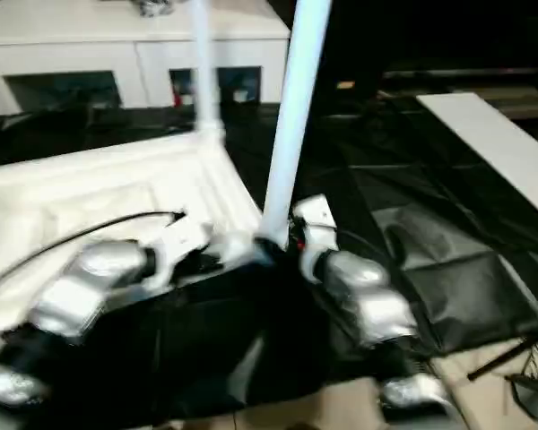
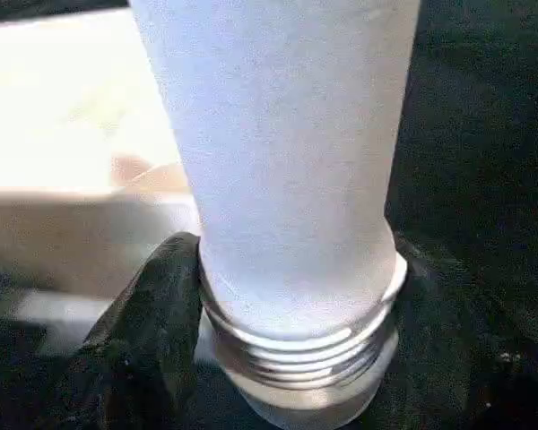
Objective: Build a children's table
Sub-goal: Rotate leg to tighten
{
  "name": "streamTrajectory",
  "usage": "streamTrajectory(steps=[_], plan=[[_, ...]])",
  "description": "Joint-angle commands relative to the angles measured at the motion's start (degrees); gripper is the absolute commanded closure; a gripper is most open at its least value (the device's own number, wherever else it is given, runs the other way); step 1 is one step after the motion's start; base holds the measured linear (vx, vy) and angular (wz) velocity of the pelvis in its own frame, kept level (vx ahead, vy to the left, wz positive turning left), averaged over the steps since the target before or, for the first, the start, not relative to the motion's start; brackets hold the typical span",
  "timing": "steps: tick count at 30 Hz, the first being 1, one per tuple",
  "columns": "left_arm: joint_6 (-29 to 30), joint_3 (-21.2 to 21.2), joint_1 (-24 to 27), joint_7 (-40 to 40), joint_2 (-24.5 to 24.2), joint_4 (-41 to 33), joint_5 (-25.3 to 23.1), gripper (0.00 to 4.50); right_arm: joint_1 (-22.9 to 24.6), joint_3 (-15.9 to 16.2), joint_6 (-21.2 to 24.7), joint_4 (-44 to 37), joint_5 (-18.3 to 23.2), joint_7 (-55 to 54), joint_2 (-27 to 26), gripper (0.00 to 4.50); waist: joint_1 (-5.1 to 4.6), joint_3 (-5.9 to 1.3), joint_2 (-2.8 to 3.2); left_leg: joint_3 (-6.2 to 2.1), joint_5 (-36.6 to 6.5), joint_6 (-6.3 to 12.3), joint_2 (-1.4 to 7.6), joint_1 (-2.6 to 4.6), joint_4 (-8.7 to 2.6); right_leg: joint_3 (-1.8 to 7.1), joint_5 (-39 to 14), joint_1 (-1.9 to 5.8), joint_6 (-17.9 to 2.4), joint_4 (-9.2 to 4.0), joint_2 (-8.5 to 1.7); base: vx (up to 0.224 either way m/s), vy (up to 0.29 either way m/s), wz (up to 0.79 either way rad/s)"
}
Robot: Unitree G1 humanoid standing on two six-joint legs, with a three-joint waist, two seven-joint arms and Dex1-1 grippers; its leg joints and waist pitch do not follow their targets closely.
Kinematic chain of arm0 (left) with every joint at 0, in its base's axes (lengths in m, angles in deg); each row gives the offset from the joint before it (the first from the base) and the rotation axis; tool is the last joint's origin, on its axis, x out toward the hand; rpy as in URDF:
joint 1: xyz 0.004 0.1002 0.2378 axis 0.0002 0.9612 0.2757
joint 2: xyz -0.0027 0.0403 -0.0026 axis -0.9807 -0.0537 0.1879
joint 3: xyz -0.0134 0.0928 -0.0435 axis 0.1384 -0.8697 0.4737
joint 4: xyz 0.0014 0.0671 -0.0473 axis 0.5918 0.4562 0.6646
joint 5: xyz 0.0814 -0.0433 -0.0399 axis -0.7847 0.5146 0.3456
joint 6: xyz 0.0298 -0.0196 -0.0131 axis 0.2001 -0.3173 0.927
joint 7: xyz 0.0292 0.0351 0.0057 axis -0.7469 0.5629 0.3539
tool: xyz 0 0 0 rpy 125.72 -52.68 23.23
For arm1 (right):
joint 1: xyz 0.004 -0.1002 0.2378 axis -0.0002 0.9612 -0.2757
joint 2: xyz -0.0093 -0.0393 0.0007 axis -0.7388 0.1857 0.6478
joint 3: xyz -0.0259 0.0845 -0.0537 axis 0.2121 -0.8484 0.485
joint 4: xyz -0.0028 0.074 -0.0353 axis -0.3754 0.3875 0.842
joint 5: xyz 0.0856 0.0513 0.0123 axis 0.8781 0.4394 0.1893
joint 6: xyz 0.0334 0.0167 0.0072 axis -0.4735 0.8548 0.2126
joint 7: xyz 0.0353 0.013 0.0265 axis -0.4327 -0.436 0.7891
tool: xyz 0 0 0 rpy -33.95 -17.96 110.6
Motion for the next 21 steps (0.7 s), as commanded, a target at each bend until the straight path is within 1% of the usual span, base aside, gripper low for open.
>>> streamTrajectory(steps=[1,2,3,4,5,6,7,8,10,11,12,13,14,15,16,17,18,19,20,21], plan=[[1.5,-3.6,0.0,-1.3,3.5,0.6,0.6,4.50,-0.9,-3.5,1.5,5.9,-0.8,-9.4,-1.0,1.78,-0.12,-3.12,0.36,-2.08,-23.3,-4.08,2.77,2.00,-4.91,1.91,-23.9,0.82,-10.7,-5.04,-3.33,0.000,0.000,0.00],[1.7,-3.5,-0.2,-2.0,3.9,1.0,0.4,4.50,-1.1,-3.6,1.3,6.4,-1.0,-10.2,-1.4,1.78,-0.20,-3.11,0.33,-2.16,-23.9,-3.90,2.72,1.93,-4.91,1.85,-24.5,0.89,-10.4,-5.16,-3.33,0.000,0.000,0.00],[2.8,-3.0,-1.3,-5.4,6.0,2.8,-0.3,4.50,-2.3,-3.9,0.4,8.3,-1.4,-13.0,-3.2,1.78,-0.31,-3.09,0.25,-2.22,-24.5,-3.49,2.74,1.67,-5.05,1.73,-25.3,1.01,-9.5,-5.36,-3.34,0.000,0.000,0.00],[2.9,-2.9,-1.4,-5.7,6.2,2.9,-0.3,4.50,-2.4,-3.9,0.3,8.5,-1.5,-13.2,-3.4,1.78,-0.50,-3.15,0.36,-2.28,-25.2,-3.46,2.74,1.74,-5.06,1.64,-25.5,0.87,-9.1,-5.47,-3.31,0.000,0.000,0.00],[3.2,-2.6,-2.3,-8.4,7.8,4.4,-1.0,4.50,-3.6,-3.8,-0.7,10.3,-1.9,-15.1,-5.0,1.78,-0.62,-3.12,0.39,-2.32,-26.3,-3.41,2.67,1.96,-5.00,1.51,-26.3,0.59,-8.9,-5.67,-3.24,0.000,0.000,0.00],[3.4,-2.3,-3.1,-10.8,9.5,5.8,-1.7,4.50,-5.0,-3.4,-2.0,12.4,-2.4,-15.9,-6.8,1.78,-0.67,-3.00,0.14,-2.32,-26.9,-3.42,2.64,2.07,-4.99,1.43,-27.1,0.49,-8.5,-5.95,-3.16,0.000,0.000,0.00],[3.4,-2.2,-3.6,-12.1,10.5,6.7,-2.2,4.50,-6.2,-2.6,-3.2,13.8,-2.7,-15.2,-8.3,1.78,-0.73,-2.97,0.24,-2.36,-28.7,-3.48,2.57,2.36,-4.83,1.35,-28.8,0.13,-8.2,-6.16,-3.26,0.000,0.000,0.00],[2.9,-2.0,-3.7,-12.3,10.6,6.9,-2.6,4.50,-6.6,-1.9,-3.7,14.3,-3.3,-14.8,-8.9,1.78,-0.72,-2.89,0.09,-2.57,-29.5,-3.30,2.50,2.32,-4.86,1.09,-30.6,0.26,-7.3,-6.46,-3.36,0.000,0.000,0.00],[2.6,-1.7,-3.8,-12.5,10.7,7.0,-2.9,4.50,-7.0,-1.4,-4.2,14.6,-3.8,-14.4,-9.3,1.78,-0.79,-2.94,0.18,-2.73,-29.5,-3.02,2.55,1.96,-5.13,0.92,-30.9,0.47,-6.4,-6.51,-3.37,0.000,0.000,0.00],[2.5,-1.7,-3.8,-12.4,10.4,6.9,-3.0,4.50,-7.0,-1.5,-4.5,14.3,-3.5,-13.7,-9.4,1.78,-0.82,-3.00,-0.05,-2.72,-29.4,-2.92,2.59,1.86,-5.17,0.87,-30.6,0.51,-6.3,-6.49,-3.41,0.000,0.000,0.00],[2.0,-1.8,-3.6,-12.1,9.4,6.5,-3.5,4.50,-6.7,-2.3,-5.5,13.4,-2.3,-11.9,-9.7,1.78,-0.72,-3.11,0.03,-2.75,-29.0,-2.73,2.65,1.82,-5.25,0.87,-29.5,0.58,-6.4,-6.39,-3.51,0.000,0.000,0.00],[1.4,-1.8,-3.3,-11.6,8.4,5.9,-3.4,4.50,-6.3,-2.4,-6.4,12.0,-1.8,-10.7,-9.5,1.43,-0.73,-3.19,0.22,-2.76,-28.5,-2.59,2.72,1.66,-5.38,0.93,-28.0,0.69,-6.7,-6.22,-3.55,0.000,0.000,0.00],[1.4,-1.8,-3.3,-11.6,8.3,5.9,-3.4,4.50,-6.3,-2.4,-6.6,11.8,-1.8,-10.7,-9.4,1.08,-0.72,-3.26,0.22,-2.80,-28.0,-2.53,2.77,1.47,-5.47,0.94,-26.9,0.84,-6.9,-6.08,-3.55,0.000,0.000,0.00],[0.9,-1.9,-2.8,-10.6,7.2,5.1,-3.3,4.50,-5.7,-2.2,-6.9,10.2,-1.9,-10.3,-8.7,1.06,-0.76,-3.33,0.16,-2.72,-26.6,-2.34,2.81,1.08,-5.59,1.00,-24.2,1.11,-7.6,-5.77,-3.53,0.000,0.000,0.00],[0.4,-2.0,-2.4,-9.9,6.5,4.7,-3.2,4.50,-5.3,-2.3,-7.4,9.2,-2.1,-9.9,-8.1,1.06,-0.52,-3.37,0.24,-2.52,-25.8,-2.08,2.87,1.25,-5.58,1.13,-22.3,0.96,-8.2,-5.68,-3.47,0.000,0.000,0.00],[-0.1,-2.0,-2.1,-9.3,5.8,4.3,-3.0,4.50,-4.9,-2.3,-7.6,8.2,-2.2,-9.3,-7.6,0.99,-0.49,-3.47,0.17,-2.35,-25.0,-1.74,2.85,1.25,-5.51,1.28,-20.6,0.98,-8.9,-5.45,-3.44,0.000,0.000,0.00],[-0.3,-1.9,-1.7,-8.8,5.0,3.9,-3.0,4.50,-4.2,-2.3,-7.1,6.6,-2.0,-8.3,-6.9,0.74,-0.48,-3.51,0.16,-2.29,-24.2,-1.56,2.86,1.16,-5.52,1.32,-19.7,1.11,-9.3,-5.31,-3.43,0.000,0.000,0.00],[-0.4,-1.8,-1.5,-8.6,4.7,3.8,-3.1,4.50,-4.0,-2.4,-7.0,6.1,-2.1,-7.8,-6.6,0.66,-0.30,-3.58,0.18,-2.17,-22.4,-1.11,2.94,0.99,-5.48,1.39,-17.6,1.36,-9.9,-5.09,-3.47,0.000,0.000,0.00],[-1.1,-1.9,-1.1,-7.7,4.0,3.4,-3.0,4.50,-3.4,-2.4,-6.6,4.6,-2.1,-7.1,-5.9,0.66,-0.28,-3.55,0.19,-1.98,-21.7,-0.78,2.97,1.06,-5.42,1.44,-16.9,1.25,-10.4,-5.10,-3.41,0.000,0.000,0.00],[-1.3,-1.8,-0.8,-7.0,3.5,3.1,-2.8,4.50,-2.6,-2.2,-5.8,2.8,-2.1,-6.1,-4.9,0.59,-0.26,-3.56,0.12,-1.95,-21.4,-0.64,2.93,1.06,-5.40,1.43,-16.9,1.30,-10.5,-5.06,-3.38,0.000,0.000,0.00]])
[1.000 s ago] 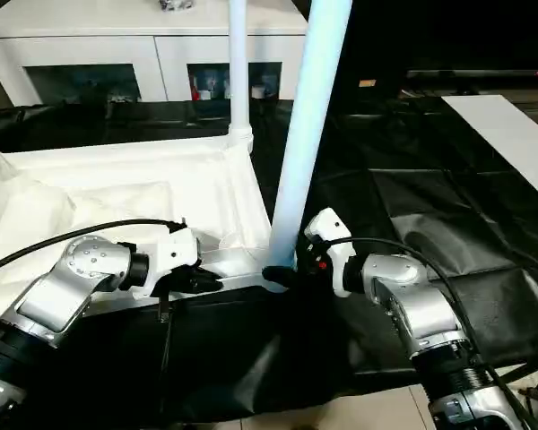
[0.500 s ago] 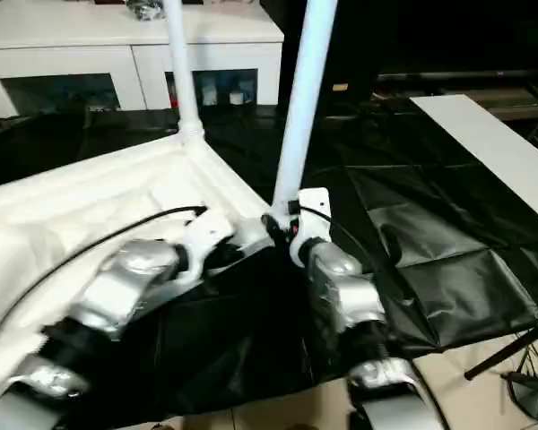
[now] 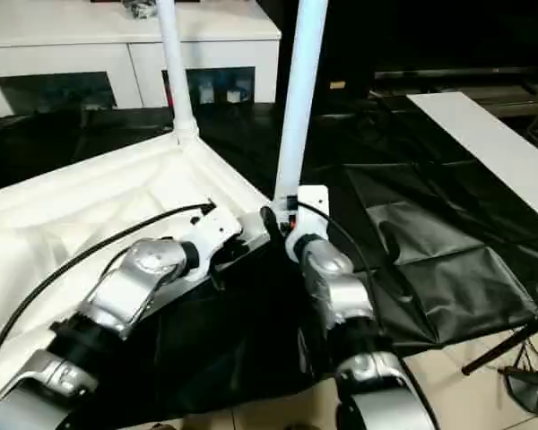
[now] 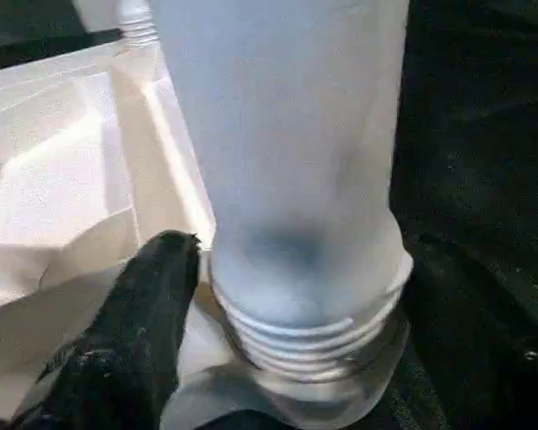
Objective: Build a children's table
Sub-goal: Rotate leg to tighten
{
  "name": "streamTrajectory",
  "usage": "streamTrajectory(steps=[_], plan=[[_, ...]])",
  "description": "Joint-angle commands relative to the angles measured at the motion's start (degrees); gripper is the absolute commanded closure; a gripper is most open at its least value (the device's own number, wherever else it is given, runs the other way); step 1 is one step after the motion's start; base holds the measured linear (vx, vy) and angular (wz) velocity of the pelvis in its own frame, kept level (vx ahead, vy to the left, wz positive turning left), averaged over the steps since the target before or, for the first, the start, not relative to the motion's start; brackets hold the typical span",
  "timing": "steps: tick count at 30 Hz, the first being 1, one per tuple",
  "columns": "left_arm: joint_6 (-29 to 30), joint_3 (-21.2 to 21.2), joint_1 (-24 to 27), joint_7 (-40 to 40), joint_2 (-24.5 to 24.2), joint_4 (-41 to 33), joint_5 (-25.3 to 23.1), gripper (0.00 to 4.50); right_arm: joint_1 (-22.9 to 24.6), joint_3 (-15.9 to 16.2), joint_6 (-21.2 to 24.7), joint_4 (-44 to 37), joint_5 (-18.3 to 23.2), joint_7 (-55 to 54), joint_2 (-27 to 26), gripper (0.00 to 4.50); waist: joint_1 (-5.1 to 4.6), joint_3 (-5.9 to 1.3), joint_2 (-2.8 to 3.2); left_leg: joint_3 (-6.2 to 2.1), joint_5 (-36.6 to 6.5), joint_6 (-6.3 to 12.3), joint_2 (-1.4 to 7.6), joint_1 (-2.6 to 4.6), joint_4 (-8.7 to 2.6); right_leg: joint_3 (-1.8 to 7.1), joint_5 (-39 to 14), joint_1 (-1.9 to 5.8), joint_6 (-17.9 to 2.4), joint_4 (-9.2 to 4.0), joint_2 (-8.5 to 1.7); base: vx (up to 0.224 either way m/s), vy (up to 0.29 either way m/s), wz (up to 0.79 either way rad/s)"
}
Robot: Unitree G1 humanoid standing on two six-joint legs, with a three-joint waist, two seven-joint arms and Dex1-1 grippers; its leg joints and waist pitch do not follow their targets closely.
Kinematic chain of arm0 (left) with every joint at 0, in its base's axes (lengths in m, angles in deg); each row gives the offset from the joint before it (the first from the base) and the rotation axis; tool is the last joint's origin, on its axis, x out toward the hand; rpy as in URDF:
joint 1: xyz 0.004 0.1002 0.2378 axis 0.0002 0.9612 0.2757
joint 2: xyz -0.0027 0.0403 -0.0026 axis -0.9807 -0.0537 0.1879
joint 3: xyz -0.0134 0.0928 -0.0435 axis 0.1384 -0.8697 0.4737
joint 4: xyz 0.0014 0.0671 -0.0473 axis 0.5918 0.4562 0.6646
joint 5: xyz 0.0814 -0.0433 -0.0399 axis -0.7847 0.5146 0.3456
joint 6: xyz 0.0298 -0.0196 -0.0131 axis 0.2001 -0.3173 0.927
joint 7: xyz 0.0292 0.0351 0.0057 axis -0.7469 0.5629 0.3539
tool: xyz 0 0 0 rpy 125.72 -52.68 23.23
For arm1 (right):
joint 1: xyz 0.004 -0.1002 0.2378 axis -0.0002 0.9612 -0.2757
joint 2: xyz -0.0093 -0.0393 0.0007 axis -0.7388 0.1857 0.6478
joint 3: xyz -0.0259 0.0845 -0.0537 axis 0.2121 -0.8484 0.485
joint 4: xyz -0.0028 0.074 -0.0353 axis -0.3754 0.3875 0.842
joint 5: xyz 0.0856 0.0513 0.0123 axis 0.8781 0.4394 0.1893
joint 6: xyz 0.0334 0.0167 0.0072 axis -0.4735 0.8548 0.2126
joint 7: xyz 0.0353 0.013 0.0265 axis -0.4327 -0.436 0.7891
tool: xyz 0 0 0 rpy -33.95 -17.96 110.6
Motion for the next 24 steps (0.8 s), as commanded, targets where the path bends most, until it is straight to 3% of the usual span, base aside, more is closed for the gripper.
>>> streamTrajectory(steps=[1,4,5,6,7,10,11,16,20,23,24], plan=[[-0.8,-1.4,0.9,1.6,-1.4,-0.1,-0.6,4.50,0.6,1.4,1.2,-4.1,0.8,2.5,0.7,0.47,0.23,-3.55,0.13,-1.86,-20.3,-0.44,3.03,1.20,-5.24,1.97,-17.0,1.66,-10.6,-4.06,-3.06,0.000,0.000,0.00],[-1.9,-1.4,1.7,4.2,-3.8,-1.2,0.0,4.50,4.0,2.8,5.2,-11.0,1.9,8.6,4.9,0.22,0.76,-3.60,0.21,-1.62,-17.6,0.85,3.13,1.29,-5.10,2.06,-14.4,1.86,-10.8,-3.88,-2.96,0.000,0.000,0.00],[-3.4,-1.7,2.3,7.0,-5.6,-1.5,0.6,4.50,6.6,4.6,7.6,-15.5,2.5,14.3,8.8,0.16,0.81,-3.53,0.21,-1.64,-17.5,1.18,3.05,1.22,-5.12,1.96,-14.7,1.95,-10.8,-3.92,-2.78,0.000,0.000,0.00],[-3.8,-1.8,2.6,8.3,-6.4,-1.7,1.0,4.50,7.9,5.9,8.2,-17.7,2.6,17.7,11.0,0.10,1.02,-3.57,0.17,-1.65,-17.1,1.28,3.16,1.15,-5.08,1.99,-14.5,2.13,-10.7,-3.84,-2.89,0.000,0.000,0.00],[-4.1,-1.9,2.7,9.2,-6.9,-1.7,1.3,4.50,8.6,6.6,8.4,-18.9,2.5,19.7,12.3,0.04,1.34,-3.58,0.70,-1.67,-16.6,1.24,3.29,1.34,-5.08,2.09,-13.6,2.00,-10.8,-3.66,-2.88,0.000,0.000,0.00],[-7.2,-2.5,3.3,14.5,-9.0,-2.5,2.7,4.50,11.3,9.2,8.9,-23.5,3.0,28.3,18.0,0.04,1.61,-3.54,0.53,-1.58,-16.5,1.02,3.25,1.29,-5.09,2.03,-12.1,2.17,-11.9,-3.57,-2.75,0.000,0.000,0.00],[-8.7,-3.0,3.8,18.3,-10.4,-3.6,3.9,4.50,11.8,9.7,9.2,-24.5,3.5,30.9,19.7,0.04,1.78,-3.53,0.89,-1.68,-16.9,1.00,3.35,1.45,-5.13,2.09,-12.1,2.12,-12.3,-3.49,-2.92,0.000,0.000,0.00],[-10.7,-4.4,3.9,24.9,-13.9,-5.3,5.6,4.50,11.2,9.8,10.3,-25.6,3.9,34.7,23.1,0.04,1.85,-3.38,0.78,-1.43,-17.9,0.49,3.45,1.83,-5.18,2.18,-11.9,1.77,-13.7,-3.38,-2.77,0.000,0.000,0.00],[-10.9,-4.0,3.7,25.9,-14.3,-5.1,6.1,4.50,9.7,9.5,9.7,-24.1,2.0,34.2,23.9,0.04,2.18,-3.30,0.53,-1.38,-19.0,-0.69,3.45,2.09,-5.22,2.33,-14.7,1.62,-13.1,-3.50,-2.94,0.000,0.000,0.00],[-11.0,-3.9,3.8,26.7,-14.6,-5.4,6.4,4.50,9.2,9.7,9.6,-23.5,1.5,34.6,24.3,0.04,2.14,-3.39,0.58,-1.47,-18.2,-0.73,3.41,1.83,-5.23,2.36,-14.6,1.80,-12.7,-3.44,-2.97,0.000,0.000,0.00],[-11.1,-3.9,3.9,27.0,-14.7,-5.5,6.6,4.50,9.2,9.9,9.6,-23.6,1.5,35.1,24.6,0.04,2.06,-3.41,0.12,-1.42,-17.9,-0.53,3.40,1.75,-5.21,2.34,-14.4,1.86,-12.6,-3.44,-2.94,0.000,0.000,0.00]])
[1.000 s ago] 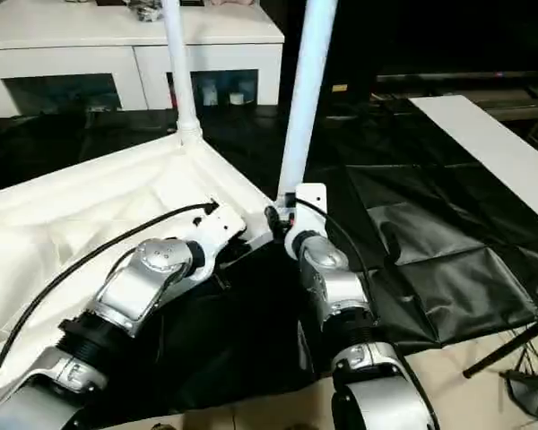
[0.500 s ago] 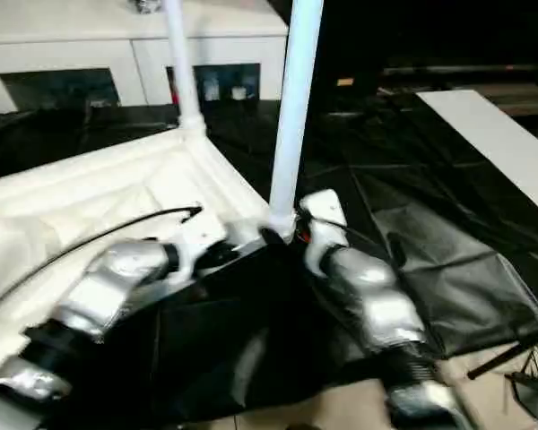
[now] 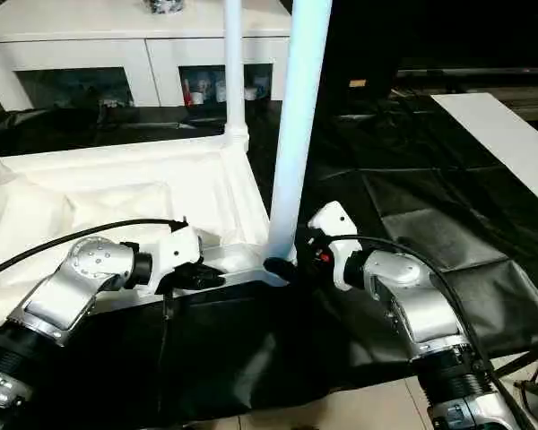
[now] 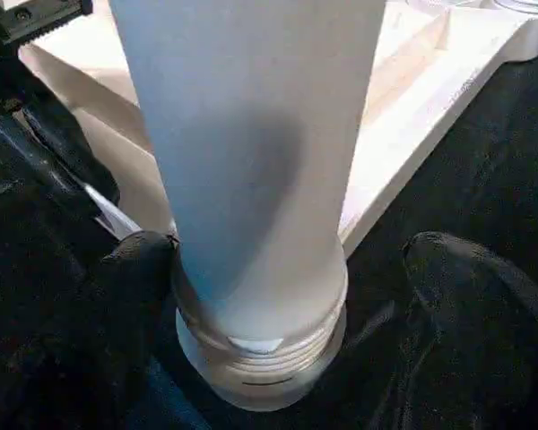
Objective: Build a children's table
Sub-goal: Rotate leg to tighten
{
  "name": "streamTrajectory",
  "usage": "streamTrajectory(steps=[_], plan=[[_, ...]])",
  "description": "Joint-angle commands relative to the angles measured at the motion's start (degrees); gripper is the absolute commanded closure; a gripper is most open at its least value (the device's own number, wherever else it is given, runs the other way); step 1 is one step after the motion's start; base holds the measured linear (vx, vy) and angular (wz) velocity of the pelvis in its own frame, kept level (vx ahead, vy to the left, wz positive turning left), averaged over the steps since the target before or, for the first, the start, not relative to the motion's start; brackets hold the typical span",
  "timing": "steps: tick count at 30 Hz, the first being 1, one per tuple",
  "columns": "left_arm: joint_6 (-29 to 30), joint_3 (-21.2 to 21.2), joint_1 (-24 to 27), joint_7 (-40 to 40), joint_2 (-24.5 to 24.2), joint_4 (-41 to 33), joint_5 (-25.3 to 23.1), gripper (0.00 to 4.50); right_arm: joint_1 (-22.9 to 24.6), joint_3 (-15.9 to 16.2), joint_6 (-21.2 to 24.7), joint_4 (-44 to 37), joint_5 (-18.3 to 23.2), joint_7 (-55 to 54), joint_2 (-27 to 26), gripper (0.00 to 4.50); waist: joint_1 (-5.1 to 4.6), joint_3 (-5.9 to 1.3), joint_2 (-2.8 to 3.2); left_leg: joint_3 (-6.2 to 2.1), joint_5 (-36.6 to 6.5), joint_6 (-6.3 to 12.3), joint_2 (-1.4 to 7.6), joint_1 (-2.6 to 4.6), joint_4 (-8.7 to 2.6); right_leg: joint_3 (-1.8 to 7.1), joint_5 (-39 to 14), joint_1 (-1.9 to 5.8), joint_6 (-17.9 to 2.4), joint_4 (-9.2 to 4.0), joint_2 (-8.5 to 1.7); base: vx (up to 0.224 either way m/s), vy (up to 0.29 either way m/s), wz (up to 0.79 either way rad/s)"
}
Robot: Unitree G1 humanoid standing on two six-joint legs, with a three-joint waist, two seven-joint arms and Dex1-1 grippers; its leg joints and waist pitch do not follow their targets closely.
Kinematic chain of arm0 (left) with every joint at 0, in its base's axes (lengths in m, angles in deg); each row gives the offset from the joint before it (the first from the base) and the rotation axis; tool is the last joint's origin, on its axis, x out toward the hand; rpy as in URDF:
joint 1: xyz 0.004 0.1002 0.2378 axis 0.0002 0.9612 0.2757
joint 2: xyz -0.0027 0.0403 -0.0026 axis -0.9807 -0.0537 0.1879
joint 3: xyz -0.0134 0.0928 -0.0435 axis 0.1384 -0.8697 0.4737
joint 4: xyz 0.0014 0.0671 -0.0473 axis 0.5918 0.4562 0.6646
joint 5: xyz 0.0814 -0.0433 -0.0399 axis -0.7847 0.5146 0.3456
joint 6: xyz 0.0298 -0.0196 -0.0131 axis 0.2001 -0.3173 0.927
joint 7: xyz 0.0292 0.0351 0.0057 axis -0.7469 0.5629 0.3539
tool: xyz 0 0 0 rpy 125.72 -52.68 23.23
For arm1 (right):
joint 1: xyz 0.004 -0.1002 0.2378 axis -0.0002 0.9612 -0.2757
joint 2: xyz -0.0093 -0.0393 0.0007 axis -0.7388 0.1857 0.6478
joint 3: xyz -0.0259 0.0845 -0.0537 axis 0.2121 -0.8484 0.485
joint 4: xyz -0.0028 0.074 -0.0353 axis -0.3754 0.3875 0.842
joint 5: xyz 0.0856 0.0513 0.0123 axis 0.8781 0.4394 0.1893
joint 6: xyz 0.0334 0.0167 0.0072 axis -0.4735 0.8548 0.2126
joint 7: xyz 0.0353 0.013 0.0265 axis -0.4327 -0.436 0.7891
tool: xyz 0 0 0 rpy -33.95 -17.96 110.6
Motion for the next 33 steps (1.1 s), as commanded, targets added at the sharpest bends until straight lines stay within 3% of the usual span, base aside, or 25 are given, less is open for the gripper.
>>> streamTrajectory(steps=[1,6,7,11,12,15,24,30,33], plan=[[-0.5,-2.2,0.6,2.8,-0.3,-1.1,0.2,4.50,-1.1,0.8,-0.2,0.5,-1.2,1.2,1.4,0.04,-0.08,-3.55,-0.02,-1.59,-17.0,-0.28,3.37,1.67,-4.69,2.18,-13.6,1.85,-13.1,-3.35,-3.06,0.000,0.000,0.00],[-0.6,-2.2,0.9,3.5,-0.5,-1.4,0.5,4.50,-0.9,2.7,-1.1,1.1,-1.8,3.9,1.6,0.04,-0.02,-3.75,-0.07,-1.40,-13.5,1.49,3.27,1.42,-4.28,2.13,-9.2,2.14,-14.5,-2.88,-3.03,0.000,0.000,0.00],[-0.6,-2.1,0.9,3.5,-0.5,-1.4,0.5,4.50,-1.4,2.6,-1.3,2.0,-1.9,3.8,1.0,0.21,0.08,-3.79,0.00,-1.38,-13.1,1.77,3.29,1.48,-4.23,2.12,-8.8,2.14,-14.7,-2.85,-3.05,0.000,0.000,0.00],[-0.6,-2.1,0.9,3.6,-0.6,-1.4,0.5,4.50,-2.5,2.0,-1.9,3.7,-1.7,3.2,-0.4,0.43,0.02,-3.74,0.02,-1.39,-13.8,1.45,3.27,1.54,-4.26,2.07,-10.0,2.11,-14.9,-2.91,-3.00,0.000,0.000,0.00],[-0.6,-2.1,0.8,3.6,-0.6,-1.3,0.5,4.50,-2.9,1.7,-2.0,4.3,-1.5,3.1,-0.9,0.77,0.03,-3.69,0.16,-1.40,-14.4,1.13,3.31,1.63,-4.32,2.07,-10.7,2.02,-14.8,-2.99,-3.00,0.000,0.000,0.00],[-0.6,-2.2,0.7,3.7,-0.6,-1.2,0.5,4.50,-3.1,1.7,-2.2,4.6,-1.3,3.5,-1.2,0.86,0.17,-3.68,0.12,-1.43,-14.8,0.71,3.34,1.67,-4.36,2.11,-11.0,2.04,-14.5,-2.95,-2.97,0.000,0.000,0.00],[-0.2,-2.5,0.9,4.4,-0.9,-1.5,0.7,4.50,-2.1,2.5,-2.6,5.3,-1.7,5.8,-0.9,1.65,0.30,-3.73,0.06,-1.45,-14.4,0.86,3.29,1.58,-4.24,2.11,-10.9,2.12,-14.5,-2.82,-2.99,0.000,0.000,0.00],[2.1,-2.6,1.0,3.3,-0.7,-1.0,0.2,4.50,-3.5,1.0,-1.7,10.6,-5.0,-3.5,-3.6,1.78,0.04,-3.51,0.07,-1.48,-16.5,-0.05,3.20,1.63,-4.36,2.17,-14.3,1.82,-13.9,-3.12,-2.98,0.000,0.000,0.00],[4.7,-1.8,0.4,0.3,1.6,-0.1,0.4,4.50,-5.3,-2.4,0.0,15.0,-5.7,-14.0,-7.7,1.80,-0.90,-3.21,0.17,-1.90,-21.0,-2.03,3.07,1.59,-4.62,2.09,-21.1,1.60,-12.2,-3.59,-3.08,0.000,0.000,0.00]])
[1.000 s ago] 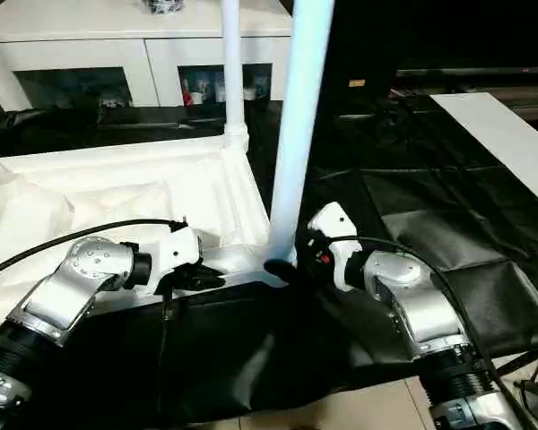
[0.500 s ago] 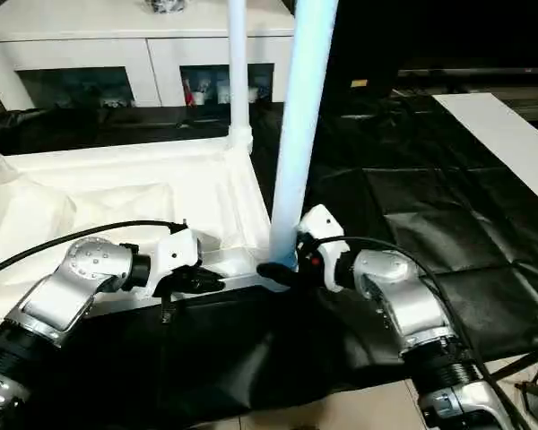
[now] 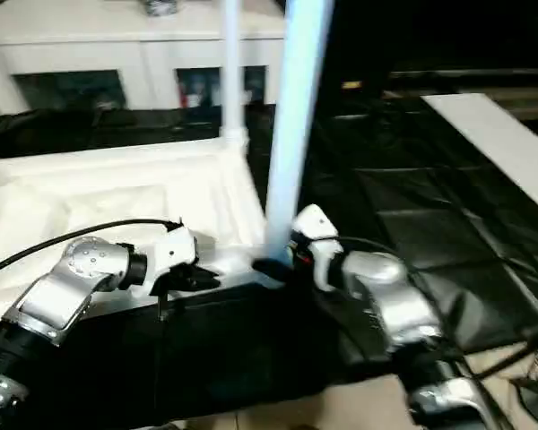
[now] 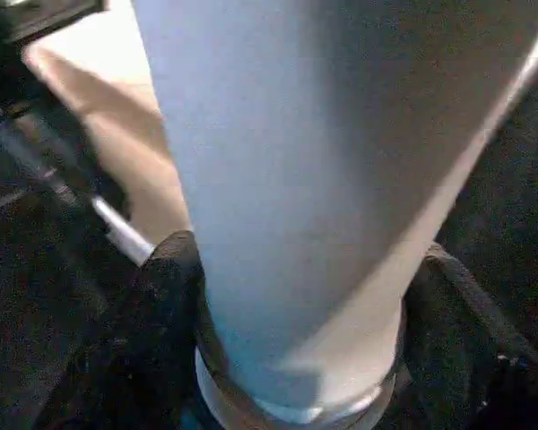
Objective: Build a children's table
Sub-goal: Rotate leg to tighten
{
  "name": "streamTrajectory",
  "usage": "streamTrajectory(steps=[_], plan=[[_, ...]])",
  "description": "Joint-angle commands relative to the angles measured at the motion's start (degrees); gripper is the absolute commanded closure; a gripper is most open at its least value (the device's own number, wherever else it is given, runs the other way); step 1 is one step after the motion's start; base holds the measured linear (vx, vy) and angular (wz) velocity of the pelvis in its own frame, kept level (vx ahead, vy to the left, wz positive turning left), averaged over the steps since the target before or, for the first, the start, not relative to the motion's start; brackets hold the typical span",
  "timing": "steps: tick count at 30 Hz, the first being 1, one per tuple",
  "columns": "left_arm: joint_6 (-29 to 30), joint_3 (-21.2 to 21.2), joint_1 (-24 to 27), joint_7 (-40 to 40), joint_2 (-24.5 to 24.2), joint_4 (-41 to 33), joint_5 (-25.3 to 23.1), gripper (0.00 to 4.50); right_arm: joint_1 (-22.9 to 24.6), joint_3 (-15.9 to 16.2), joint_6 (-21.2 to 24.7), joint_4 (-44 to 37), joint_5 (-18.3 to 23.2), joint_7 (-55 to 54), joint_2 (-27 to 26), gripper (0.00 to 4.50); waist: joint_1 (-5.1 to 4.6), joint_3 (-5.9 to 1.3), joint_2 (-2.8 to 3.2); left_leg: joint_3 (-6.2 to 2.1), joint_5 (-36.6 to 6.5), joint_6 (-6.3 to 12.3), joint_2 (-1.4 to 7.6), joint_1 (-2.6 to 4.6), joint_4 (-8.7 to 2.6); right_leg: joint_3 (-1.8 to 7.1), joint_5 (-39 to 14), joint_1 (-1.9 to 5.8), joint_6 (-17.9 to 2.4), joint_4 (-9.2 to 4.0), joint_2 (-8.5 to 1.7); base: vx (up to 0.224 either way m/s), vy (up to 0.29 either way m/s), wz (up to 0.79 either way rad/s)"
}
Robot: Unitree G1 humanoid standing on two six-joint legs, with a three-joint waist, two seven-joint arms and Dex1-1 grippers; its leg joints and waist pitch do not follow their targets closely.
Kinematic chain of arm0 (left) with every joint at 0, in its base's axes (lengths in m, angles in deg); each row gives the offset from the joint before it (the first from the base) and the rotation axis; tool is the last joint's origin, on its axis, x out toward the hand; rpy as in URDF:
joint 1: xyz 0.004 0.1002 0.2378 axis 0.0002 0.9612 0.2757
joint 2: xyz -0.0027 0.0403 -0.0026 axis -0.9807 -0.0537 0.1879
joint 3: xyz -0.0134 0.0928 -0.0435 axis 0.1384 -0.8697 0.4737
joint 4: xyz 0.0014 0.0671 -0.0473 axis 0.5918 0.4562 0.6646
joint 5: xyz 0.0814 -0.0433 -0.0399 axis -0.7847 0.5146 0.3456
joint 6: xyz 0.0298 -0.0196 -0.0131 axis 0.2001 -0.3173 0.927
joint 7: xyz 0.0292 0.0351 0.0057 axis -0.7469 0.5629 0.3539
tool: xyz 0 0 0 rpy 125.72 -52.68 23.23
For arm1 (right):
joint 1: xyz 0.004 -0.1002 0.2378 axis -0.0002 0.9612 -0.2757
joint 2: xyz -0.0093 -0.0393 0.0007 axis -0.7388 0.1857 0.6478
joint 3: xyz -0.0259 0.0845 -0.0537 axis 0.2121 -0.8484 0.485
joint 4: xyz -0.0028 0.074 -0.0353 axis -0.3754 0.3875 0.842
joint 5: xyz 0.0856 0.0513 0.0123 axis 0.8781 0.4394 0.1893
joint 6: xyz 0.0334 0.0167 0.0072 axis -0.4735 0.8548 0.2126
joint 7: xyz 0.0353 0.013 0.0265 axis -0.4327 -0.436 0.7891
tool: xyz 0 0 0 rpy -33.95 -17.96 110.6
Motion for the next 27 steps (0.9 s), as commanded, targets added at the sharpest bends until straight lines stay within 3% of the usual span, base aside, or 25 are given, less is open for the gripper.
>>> streamTrajectory(steps=[1,4,6,7,9,10,11,13,16,19,21,22,24,26,27], plan=[[2.9,-2.0,-0.4,-1.8,3.1,0.6,-0.1,4.50,-1.9,-6.2,3.6,7.4,-3.1,-17.0,-3.0,1.81,-0.39,-2.97,0.23,-2.04,-22.3,-2.85,2.89,1.22,-4.92,1.99,-23.9,1.40,-11.6,-4.47,-3.14,0.000,0.000,0.00],[4.1,-1.1,-1.8,-6.9,5.8,2.8,-1.3,4.50,-2.6,-7.6,3.9,9.3,-3.4,-22.9,-5.6,1.81,-1.21,-2.94,0.20,-2.52,-27.0,-4.15,2.84,1.85,-4.91,1.64,-29.7,0.81,-8.9,-5.34,-3.05,0.000,0.000,0.00],[5.4,0.0,-3.2,-12.0,8.5,4.8,-2.1,4.50,-3.4,-8.2,3.4,11.3,-3.8,-27.6,-7.8,1.81,-1.47,-2.89,0.24,-2.65,-28.2,-4.04,2.74,1.92,-4.87,1.53,-30.6,0.61,-8.4,-5.67,-2.99,0.000,0.000,0.00],[6.9,1.5,-4.8,-18.5,11.7,7.4,-2.9,4.50,-4.6,-8.9,2.8,13.7,-4.2,-33.2,-10.7,1.81,-1.78,-2.79,0.36,-2.47,-29.0,-4.03,2.64,1.87,-4.79,1.61,-31.1,0.21,-8.2,-5.72,-2.92,0.000,0.000,0.00],[8.2,3.5,-6.6,-26.5,15.7,10.3,-3.9,4.50,-6.4,-9.8,1.2,17.3,-4.2,-39.9,-14.4,1.81,-1.69,-2.85,0.29,-2.72,-30.7,-4.32,2.38,2.80,-4.37,1.06,-34.5,-0.23,-7.1,-6.50,-2.94,-0.029,0.006,0.02],[8.2,3.5,-6.6,-26.5,15.7,10.3,-3.9,4.50,-6.4,-9.8,1.2,17.3,-4.2,-39.9,-14.4,1.81,-1.84,-2.76,0.20,-2.56,-31.4,-4.07,2.36,3.12,-4.22,1.00,-35.3,-0.55,-6.8,-6.94,-2.90,0.000,0.000,0.00],[7.6,4.6,-7.9,-32.1,18.6,12.8,-4.6,4.50,-8.6,-9.8,-0.6,20.9,-5.1,-45.1,-17.4,1.81,-2.17,-2.65,0.36,-2.80,-32.8,-3.36,2.40,2.86,-4.51,0.49,-35.3,-0.34,-5.9,-7.30,-2.82,0.000,0.000,0.00],[7.1,4.7,-8.4,-33.7,19.4,13.6,-5.1,4.50,-9.4,-9.5,-1.3,22.0,-5.5,-46.5,-18.4,1.81,-2.21,-2.90,0.64,-3.34,-33.3,-3.84,2.63,2.46,-5.18,-0.03,-32.6,0.59,-5.3,-6.91,-2.67,0.000,0.000,0.00],[5.7,4.3,-8.8,-34.5,20.0,14.2,-5.9,4.50,-11.2,-9.9,-3.9,23.9,-4.1,-46.1,-20.9,1.81,-2.40,-3.04,0.39,-3.24,-33.7,-3.27,2.60,2.18,-5.41,-0.05,-29.1,0.86,-6.1,-6.88,-3.06,0.000,0.000,0.00],[4.3,2.6,-8.3,-31.9,18.2,13.3,-6.9,4.50,-11.5,-10.2,-7.7,22.5,-3.7,-42.3,-21.2,1.81,-2.19,-3.08,0.28,-2.87,-32.3,-2.54,2.53,2.22,-5.20,0.29,-29.1,0.46,-6.4,-7.02,-3.34,0.000,0.000,0.00],[3.5,2.1,-8.1,-31.2,17.4,13.1,-7.2,4.50,-11.5,-10.4,-9.5,21.7,-3.7,-40.9,-21.2,1.25,-1.97,-3.43,0.25,-2.80,-28.6,-1.88,2.70,1.36,-5.33,0.62,-26.2,1.09,-7.2,-6.40,-3.56,0.000,0.000,0.00],[3.0,2.0,-8.2,-31.1,17.2,13.3,-7.2,4.50,-11.5,-10.5,-10.0,21.5,-3.7,-41.1,-21.1,1.11,-1.73,-3.46,0.27,-2.51,-26.3,-1.38,2.70,1.25,-5.26,0.79,-24.4,1.01,-7.9,-6.30,-3.56,0.000,0.000,0.00],[2.0,1.5,-7.7,-29.8,16.1,13.0,-7.5,4.50,-10.6,-10.1,-10.5,18.8,-4.1,-40.4,-19.7,0.99,-1.67,-3.23,0.20,-2.39,-25.7,-0.79,2.64,1.03,-5.23,0.75,-25.2,1.01,-8.0,-6.38,-3.54,0.000,0.000,0.00],[1.6,1.4,-7.5,-29.1,15.6,12.7,-7.5,4.50,-10.1,-9.9,-10.5,17.4,-4.0,-39.3,-19.1,0.83,-1.85,-3.23,0.16,-2.66,-24.8,-0.87,2.75,0.55,-5.45,0.54,-26.6,1.53,-7.3,-6.27,-3.57,0.000,0.000,0.00],[0.5,0.8,-6.9,-27.1,14.1,11.7,-7.6,4.50,-8.1,-9.6,-8.8,11.9,-3.6,-37.2,-17.0,0.70,-1.92,-3.26,0.25,-2.71,-24.6,-1.07,2.83,0.64,-5.48,0.52,-26.2,1.41,-7.4,-6.19,-3.51,0.000,0.000,0.00]])
